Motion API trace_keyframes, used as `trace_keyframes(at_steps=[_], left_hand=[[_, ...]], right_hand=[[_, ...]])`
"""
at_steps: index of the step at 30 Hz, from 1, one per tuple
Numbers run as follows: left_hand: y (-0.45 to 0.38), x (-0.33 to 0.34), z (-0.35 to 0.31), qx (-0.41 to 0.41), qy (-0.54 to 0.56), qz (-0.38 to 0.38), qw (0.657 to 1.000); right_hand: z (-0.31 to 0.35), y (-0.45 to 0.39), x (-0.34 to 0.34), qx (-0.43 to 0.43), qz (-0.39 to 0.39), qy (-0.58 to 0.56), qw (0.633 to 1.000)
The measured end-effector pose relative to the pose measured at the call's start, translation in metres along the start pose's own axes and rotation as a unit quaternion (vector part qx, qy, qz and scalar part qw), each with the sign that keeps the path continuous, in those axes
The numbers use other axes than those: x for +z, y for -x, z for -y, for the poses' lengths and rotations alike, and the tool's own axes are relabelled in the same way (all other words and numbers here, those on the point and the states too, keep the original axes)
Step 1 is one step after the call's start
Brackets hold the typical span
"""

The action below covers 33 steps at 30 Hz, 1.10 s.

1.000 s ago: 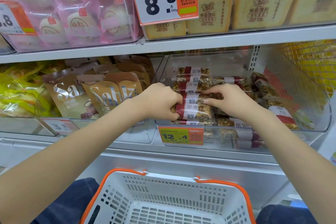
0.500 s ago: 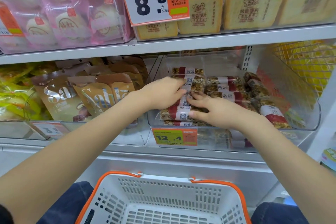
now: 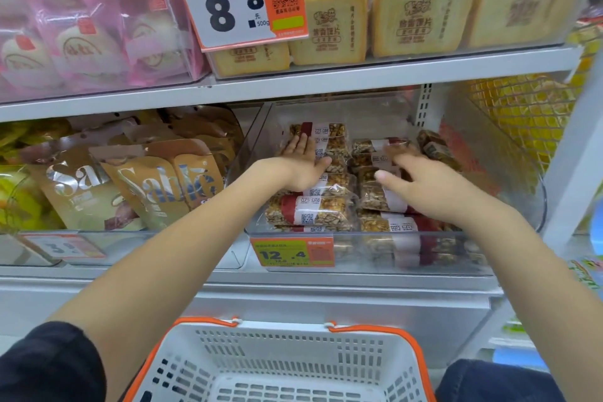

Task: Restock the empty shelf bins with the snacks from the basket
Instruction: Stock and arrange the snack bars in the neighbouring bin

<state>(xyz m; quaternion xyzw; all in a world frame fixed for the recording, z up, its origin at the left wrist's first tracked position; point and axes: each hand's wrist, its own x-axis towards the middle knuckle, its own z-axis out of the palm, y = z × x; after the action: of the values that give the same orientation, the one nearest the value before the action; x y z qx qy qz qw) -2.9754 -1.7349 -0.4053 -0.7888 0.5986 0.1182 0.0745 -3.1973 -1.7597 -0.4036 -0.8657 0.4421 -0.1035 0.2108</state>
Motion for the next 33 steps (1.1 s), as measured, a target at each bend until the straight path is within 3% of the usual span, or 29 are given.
trace_keyframes(at_steps=[2, 5, 9, 12, 15, 19, 24, 27, 30, 33], left_hand=[[0.005, -0.007, -0.006, -0.002, 0.028, -0.021, 0.999], [0.012, -0.007, -0.014, 0.021, 0.046, -0.076, 0.996], [0.018, 0.019, -0.008, 0.051, 0.024, -0.043, 0.997], [0.016, 0.023, -0.005, 0.043, 0.030, -0.063, 0.997], [0.016, 0.023, -0.008, 0.043, 0.030, -0.076, 0.996], [0.017, 0.026, -0.007, 0.042, 0.041, -0.088, 0.994], [0.029, 0.029, -0.004, 0.067, 0.080, -0.171, 0.980], [0.040, 0.034, 0.000, 0.108, 0.063, -0.192, 0.973], [0.041, 0.037, 0.000, 0.103, 0.063, -0.153, 0.981], [0.038, 0.039, -0.002, 0.093, 0.048, -0.159, 0.982]], right_hand=[[-0.021, -0.004, 0.000, 0.076, -0.004, 0.049, 0.996], [-0.038, -0.009, 0.011, 0.167, 0.099, 0.108, 0.975], [-0.034, -0.014, 0.017, 0.172, 0.140, 0.132, 0.966], [-0.034, -0.017, 0.016, 0.183, 0.157, 0.120, 0.963], [-0.033, -0.014, 0.015, 0.136, 0.120, 0.091, 0.979], [-0.023, -0.012, 0.012, -0.025, 0.035, 0.087, 0.995], [-0.021, -0.008, 0.001, -0.080, 0.008, -0.001, 0.997], [-0.021, 0.001, -0.015, -0.057, 0.083, -0.051, 0.994], [-0.016, 0.009, -0.011, -0.021, 0.216, 0.031, 0.976], [-0.013, 0.008, -0.008, -0.004, 0.209, 0.048, 0.977]])
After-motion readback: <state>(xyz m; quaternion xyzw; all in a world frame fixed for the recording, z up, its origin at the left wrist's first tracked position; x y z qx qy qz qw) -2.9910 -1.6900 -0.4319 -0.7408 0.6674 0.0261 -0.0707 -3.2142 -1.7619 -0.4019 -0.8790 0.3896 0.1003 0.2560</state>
